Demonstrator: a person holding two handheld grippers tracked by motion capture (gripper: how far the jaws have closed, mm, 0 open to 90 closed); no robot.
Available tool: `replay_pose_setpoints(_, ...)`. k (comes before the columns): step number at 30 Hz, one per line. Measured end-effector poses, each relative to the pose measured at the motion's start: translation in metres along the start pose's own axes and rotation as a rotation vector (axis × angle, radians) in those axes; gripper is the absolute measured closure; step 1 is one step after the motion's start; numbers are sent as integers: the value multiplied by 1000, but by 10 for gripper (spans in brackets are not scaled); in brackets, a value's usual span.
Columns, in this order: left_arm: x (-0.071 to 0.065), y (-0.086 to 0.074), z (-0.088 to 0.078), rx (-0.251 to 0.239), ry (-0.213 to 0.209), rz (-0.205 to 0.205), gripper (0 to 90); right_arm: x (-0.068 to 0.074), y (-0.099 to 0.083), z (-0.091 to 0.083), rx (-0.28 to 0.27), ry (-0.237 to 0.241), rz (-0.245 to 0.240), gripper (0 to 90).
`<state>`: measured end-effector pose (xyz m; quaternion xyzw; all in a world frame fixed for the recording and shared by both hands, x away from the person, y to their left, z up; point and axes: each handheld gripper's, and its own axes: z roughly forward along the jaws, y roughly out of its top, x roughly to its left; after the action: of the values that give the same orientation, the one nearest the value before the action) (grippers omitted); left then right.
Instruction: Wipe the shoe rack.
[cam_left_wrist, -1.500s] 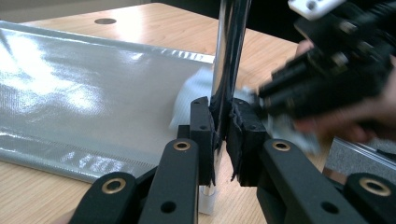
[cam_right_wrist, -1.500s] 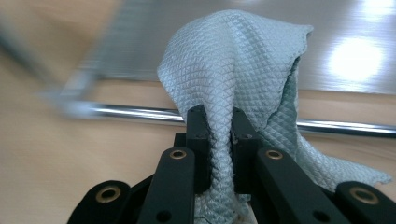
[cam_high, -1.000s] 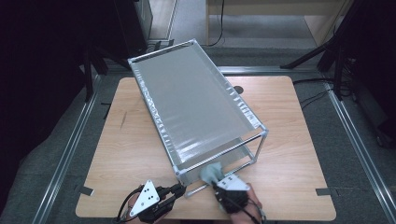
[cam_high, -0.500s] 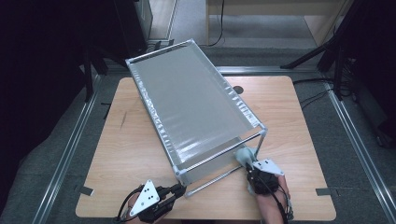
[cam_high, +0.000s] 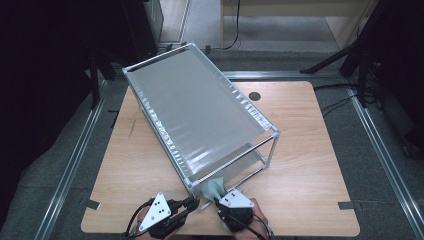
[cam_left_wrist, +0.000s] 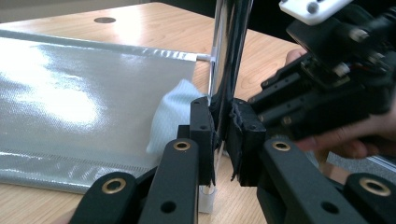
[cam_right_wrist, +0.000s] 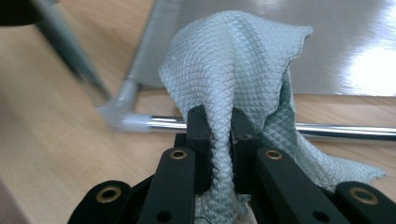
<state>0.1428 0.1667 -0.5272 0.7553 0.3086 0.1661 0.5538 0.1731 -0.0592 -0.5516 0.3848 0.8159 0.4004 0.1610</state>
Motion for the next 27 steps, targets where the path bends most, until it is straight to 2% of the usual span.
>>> replay_pose_setpoints(2, 0, 0, 0, 0, 0, 1, 818, -5, -1, -1, 4, -3, 4, 825)
replay_pose_setpoints(4, 0, 0, 0, 0, -1, 1, 818, -18, -2, -3, 4, -47, 21, 826)
replay_pose_setpoints(9, 0, -1, -1, -4, -4, -7, 817, -71, -9, -18, 5, -182, 105, 822)
replay_pose_setpoints(10, 0, -1, -1, -3, -3, -7, 817, -82, -11, -23, 7, -195, 139, 822)
replay_pose_setpoints(12, 0, -1, -1, -2, -4, -9, 816, -101, -15, -33, 17, -241, 176, 824)
replay_pose_setpoints(18, 0, -1, -1, -2, 1, -1, 818, -141, -24, -74, 2, -351, 290, 825)
replay_pose_setpoints(20, 0, -1, -1, -1, -1, -1, 818, -149, -20, -89, -34, -390, 315, 825)
replay_pose_setpoints(23, 0, -2, -1, -1, -3, -3, 817, -151, -3, -112, -122, -409, 313, 825)
replay_pose_setpoints(27, 0, -2, -1, -2, -7, -5, 817, -149, 32, -134, -222, -395, 280, 823)
